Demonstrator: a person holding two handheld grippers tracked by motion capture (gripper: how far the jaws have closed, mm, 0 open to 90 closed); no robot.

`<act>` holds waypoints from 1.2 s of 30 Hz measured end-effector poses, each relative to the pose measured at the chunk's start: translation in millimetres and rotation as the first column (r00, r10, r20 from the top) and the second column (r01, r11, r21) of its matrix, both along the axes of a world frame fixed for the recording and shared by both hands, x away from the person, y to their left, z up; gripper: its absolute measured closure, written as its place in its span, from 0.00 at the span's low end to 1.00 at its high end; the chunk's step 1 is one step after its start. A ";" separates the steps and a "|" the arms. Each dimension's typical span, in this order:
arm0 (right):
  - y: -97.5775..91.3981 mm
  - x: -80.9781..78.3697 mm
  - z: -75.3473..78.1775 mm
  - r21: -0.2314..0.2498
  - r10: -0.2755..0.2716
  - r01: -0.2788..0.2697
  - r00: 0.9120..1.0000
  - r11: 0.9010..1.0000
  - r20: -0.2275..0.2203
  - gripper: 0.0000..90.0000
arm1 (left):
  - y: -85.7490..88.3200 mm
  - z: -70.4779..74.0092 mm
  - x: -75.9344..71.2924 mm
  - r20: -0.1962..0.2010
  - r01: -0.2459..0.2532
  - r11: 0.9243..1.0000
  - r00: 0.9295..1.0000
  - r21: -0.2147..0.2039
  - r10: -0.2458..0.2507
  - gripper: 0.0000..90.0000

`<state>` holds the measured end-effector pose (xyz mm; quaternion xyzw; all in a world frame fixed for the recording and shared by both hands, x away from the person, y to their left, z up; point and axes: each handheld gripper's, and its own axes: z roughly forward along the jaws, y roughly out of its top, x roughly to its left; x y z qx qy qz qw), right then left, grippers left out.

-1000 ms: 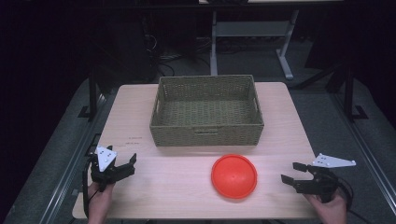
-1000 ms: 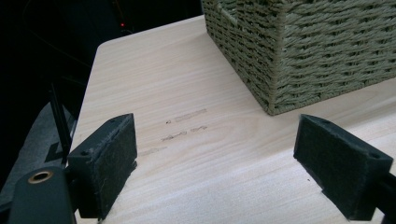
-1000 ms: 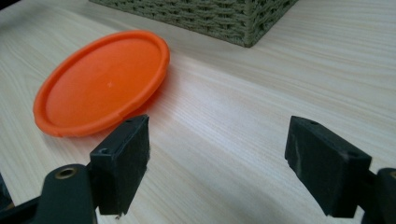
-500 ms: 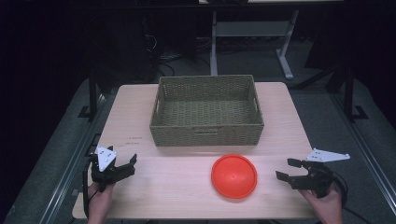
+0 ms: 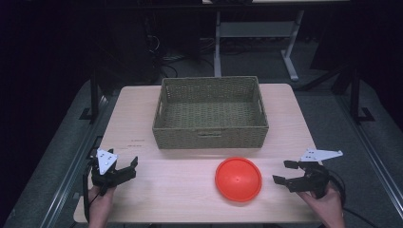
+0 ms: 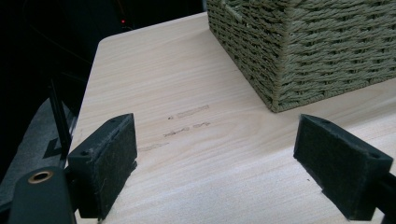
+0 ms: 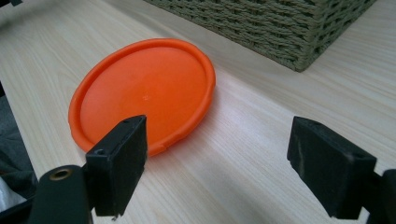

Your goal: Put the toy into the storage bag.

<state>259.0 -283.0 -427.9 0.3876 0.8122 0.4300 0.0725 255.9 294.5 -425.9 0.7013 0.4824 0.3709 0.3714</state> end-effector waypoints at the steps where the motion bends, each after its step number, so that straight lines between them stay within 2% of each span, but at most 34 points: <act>1: 1.1 0.6 0.7 -0.001 0.004 -0.004 1.000 1.000 -0.002 0.22 | 0.0 -0.1 0.0 0.001 -0.001 1.000 1.000 0.001 0.001 0.14; 10: 14.1 9.1 9.6 -0.011 0.041 -0.041 0.998 0.999 -0.038 0.21 | 2.3 0.1 0.3 0.003 -0.011 1.000 1.000 -0.003 0.011 0.14; 13: 20.6 12.8 15.2 -0.015 0.058 -0.059 0.998 0.998 -0.035 0.21 | 2.4 0.2 0.4 0.003 -0.011 1.000 1.000 -0.002 0.011 0.14; 18: 34.7 21.3 18.1 -0.050 0.073 -0.075 0.996 0.996 -0.047 0.22 | 0.5 -0.1 0.2 0.006 -0.001 1.000 1.000 0.005 0.001 0.14; 23: 46.8 32.2 13.0 -0.073 0.083 -0.090 0.992 0.993 -0.099 0.23 | -0.2 0.0 -0.3 0.010 0.003 1.000 1.000 0.005 -0.003 0.14; 29: 54.5 41.3 5.8 -0.083 0.081 -0.093 0.988 0.992 -0.135 0.25 | 1.1 0.2 0.1 0.006 0.001 1.000 1.000 0.008 -0.001 0.14; 36: 64.2 47.8 -3.8 -0.087 0.087 -0.101 0.985 0.991 -0.149 0.25 | -1.2 -0.1 -0.4 0.008 0.008 1.000 1.000 0.014 -0.008 0.14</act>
